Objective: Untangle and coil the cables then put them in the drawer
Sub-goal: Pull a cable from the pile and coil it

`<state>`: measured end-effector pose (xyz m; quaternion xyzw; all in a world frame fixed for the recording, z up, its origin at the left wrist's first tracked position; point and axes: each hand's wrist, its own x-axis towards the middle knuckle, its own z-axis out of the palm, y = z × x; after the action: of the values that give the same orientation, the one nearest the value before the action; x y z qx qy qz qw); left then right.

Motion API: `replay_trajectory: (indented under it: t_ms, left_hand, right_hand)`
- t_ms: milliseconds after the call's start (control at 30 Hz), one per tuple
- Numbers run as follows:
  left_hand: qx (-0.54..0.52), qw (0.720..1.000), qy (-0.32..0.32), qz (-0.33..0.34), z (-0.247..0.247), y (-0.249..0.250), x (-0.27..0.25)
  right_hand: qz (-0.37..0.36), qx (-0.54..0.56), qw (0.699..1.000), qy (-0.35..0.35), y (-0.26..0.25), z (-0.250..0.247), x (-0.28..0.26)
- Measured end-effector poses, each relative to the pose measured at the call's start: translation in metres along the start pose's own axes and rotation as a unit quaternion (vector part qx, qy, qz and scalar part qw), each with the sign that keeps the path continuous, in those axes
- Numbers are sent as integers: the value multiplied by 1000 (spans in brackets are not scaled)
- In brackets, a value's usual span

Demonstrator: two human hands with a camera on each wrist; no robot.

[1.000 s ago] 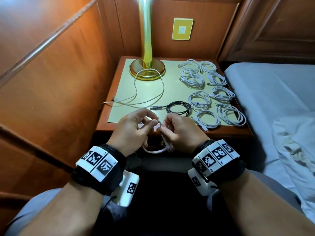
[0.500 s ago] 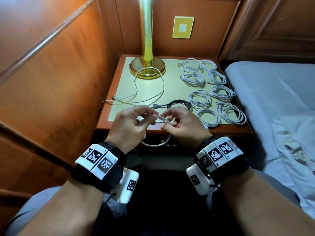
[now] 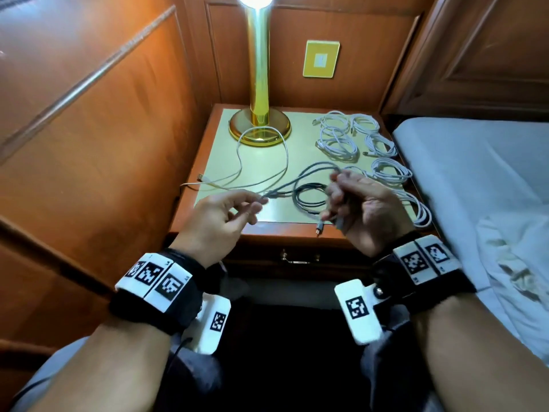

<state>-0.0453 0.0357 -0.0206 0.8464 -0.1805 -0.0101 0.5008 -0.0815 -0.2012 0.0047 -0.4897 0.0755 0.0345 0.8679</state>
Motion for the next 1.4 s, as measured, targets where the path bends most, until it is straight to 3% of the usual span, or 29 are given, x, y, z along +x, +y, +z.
replay_trajectory:
  t_ms: [100, 167, 267, 367, 433, 500, 567, 733, 933, 1033, 1200, 1333, 1400]
  left_hand:
    - [49, 994, 101, 7, -15, -7, 5]
    - [82, 989, 120, 28, -15, -9, 5]
    - [122, 990, 28, 62, -4, -6, 0]
    - [150, 981, -86, 85, 8, 1, -6]
    - [149, 977, -132, 74, 14, 3, -9]
    - [160, 978, -124, 54, 17, 4, -10]
    - [165, 982, -76, 51, 16, 2, -9]
    - [168, 980, 37, 98, 7, 3, -3]
    - [157, 980, -35, 118, 14, 7, -8]
    - [93, 983, -79, 138, 16, 17, -16]
    - [-30, 986, -54, 158, 13, 27, -19]
    - [21, 986, 15, 163, 9, 17, -13]
    - [70, 983, 17, 171, 8, 13, -12]
  right_hand:
    - [-45, 60, 994, 75, -15, -12, 0]
    - [-59, 34, 993, 97, -14, -15, -1]
    - [-92, -114, 985, 88, -4, -10, -2]
    - [-130, -309, 940, 63, 12, -2, 0]
    - [-138, -362, 921, 51, 19, 2, 1]
    - [-126, -314, 940, 54, 20, 4, 2]
    - [-103, -246, 960, 84, 15, 5, 2]
    - [-90, -226, 959, 146, 9, -4, 6]
    - [-153, -310, 933, 96, 13, -2, 0]
    - [-170, -343, 923, 48, 17, 0, -1]
    - [-84, -375, 922, -51, 28, 7, -4]
    - [8, -295, 953, -66, 31, 17, -4]
    - [37, -250, 965, -69, 28, 22, -6]
